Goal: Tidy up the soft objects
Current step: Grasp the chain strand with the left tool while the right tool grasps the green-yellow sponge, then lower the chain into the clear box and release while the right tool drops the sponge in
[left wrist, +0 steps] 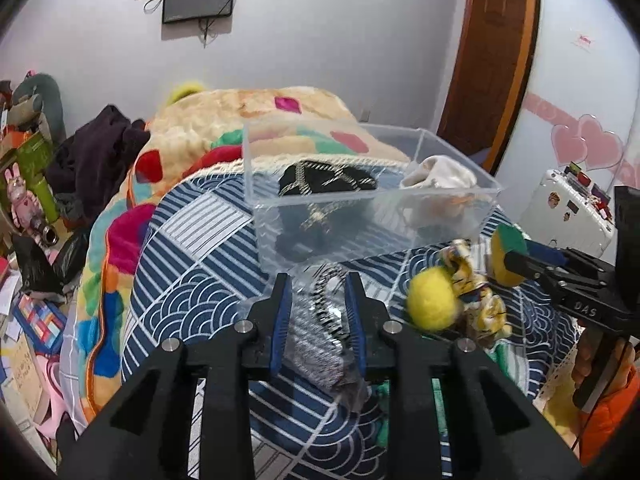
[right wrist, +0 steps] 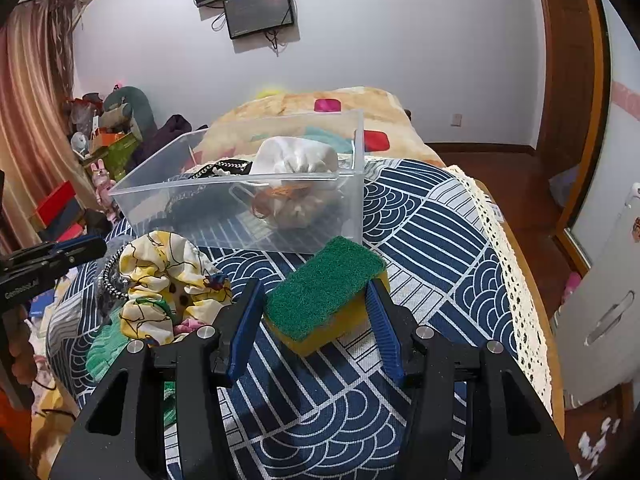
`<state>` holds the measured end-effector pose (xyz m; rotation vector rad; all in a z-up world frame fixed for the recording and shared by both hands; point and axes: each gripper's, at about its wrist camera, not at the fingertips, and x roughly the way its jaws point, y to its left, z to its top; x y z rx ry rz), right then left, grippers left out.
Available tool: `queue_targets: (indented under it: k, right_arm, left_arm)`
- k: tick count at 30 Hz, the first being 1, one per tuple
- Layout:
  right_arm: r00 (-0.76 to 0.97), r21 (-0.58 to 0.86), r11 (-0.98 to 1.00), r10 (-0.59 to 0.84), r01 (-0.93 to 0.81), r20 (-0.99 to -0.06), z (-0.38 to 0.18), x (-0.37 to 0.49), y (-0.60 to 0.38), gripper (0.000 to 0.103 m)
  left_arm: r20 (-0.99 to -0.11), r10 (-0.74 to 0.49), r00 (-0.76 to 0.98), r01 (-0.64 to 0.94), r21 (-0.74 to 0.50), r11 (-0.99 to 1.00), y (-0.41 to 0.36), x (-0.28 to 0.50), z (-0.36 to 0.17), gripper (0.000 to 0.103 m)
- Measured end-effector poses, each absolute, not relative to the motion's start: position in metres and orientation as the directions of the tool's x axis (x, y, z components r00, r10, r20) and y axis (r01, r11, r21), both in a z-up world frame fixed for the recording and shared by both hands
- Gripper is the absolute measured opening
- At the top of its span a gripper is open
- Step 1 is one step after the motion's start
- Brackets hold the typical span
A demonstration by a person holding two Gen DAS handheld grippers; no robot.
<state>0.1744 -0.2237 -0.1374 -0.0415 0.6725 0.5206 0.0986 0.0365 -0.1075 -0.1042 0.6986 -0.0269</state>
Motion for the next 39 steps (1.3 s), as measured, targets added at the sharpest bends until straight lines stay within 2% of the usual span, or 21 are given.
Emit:
queue_targets:
  k: [9,12,16,19,29,39]
  right_arm:
    - [0.655,0.13,0.869,0.45,-0.478,-0.607,-0.138,0.173,-0.223,0.049]
    - [0.655,0.136,0.869,0.454,-0.477,-0.604,-0.138,0.173,-0.224,0.049]
    - [0.653,0.137,0.868,0.456,-0.478,-0.605,-0.138,0.173,-0.222,0.049]
    - [0.658,0.133,0.867,0.456,-0.48,-0.599,-0.136,0.171,-0.222,0.049]
    - [0.692,0.128,0.86,0.477,-0.493,-0.541,-0.111,0.164,-0.22,0.049]
    - [0.724,0.076,0.833,0.517,-0.547,-0.457,-0.074,0.169,-0.196,0.049]
  left_arm:
    - [-0.684,-0.051,0.728,-0.01,-0.084,0.996,0.03,0.114,-0.126,0.026]
    - [-0.695,-0.069,0.716,-0.012,-0.112,0.994,0.037,0.117,-0.134,0.022]
    - [-0.697,-0.059,0.714,-0.014,-0.098,0.995,0.035,0.119,-0.138,0.007]
    - [-0.69,-0.059,0.721,-0.006,-0.092,0.996,0.032,0.117,-0.135,0.006]
    - [-0.603,-0.098,0.792,0.029,-0.122,0.992,0.029,0.106,-0.093,0.005]
    - [-0.522,-0.082,0.849,0.014,-0.131,0.991,0.033,0.122,-0.054,0.005]
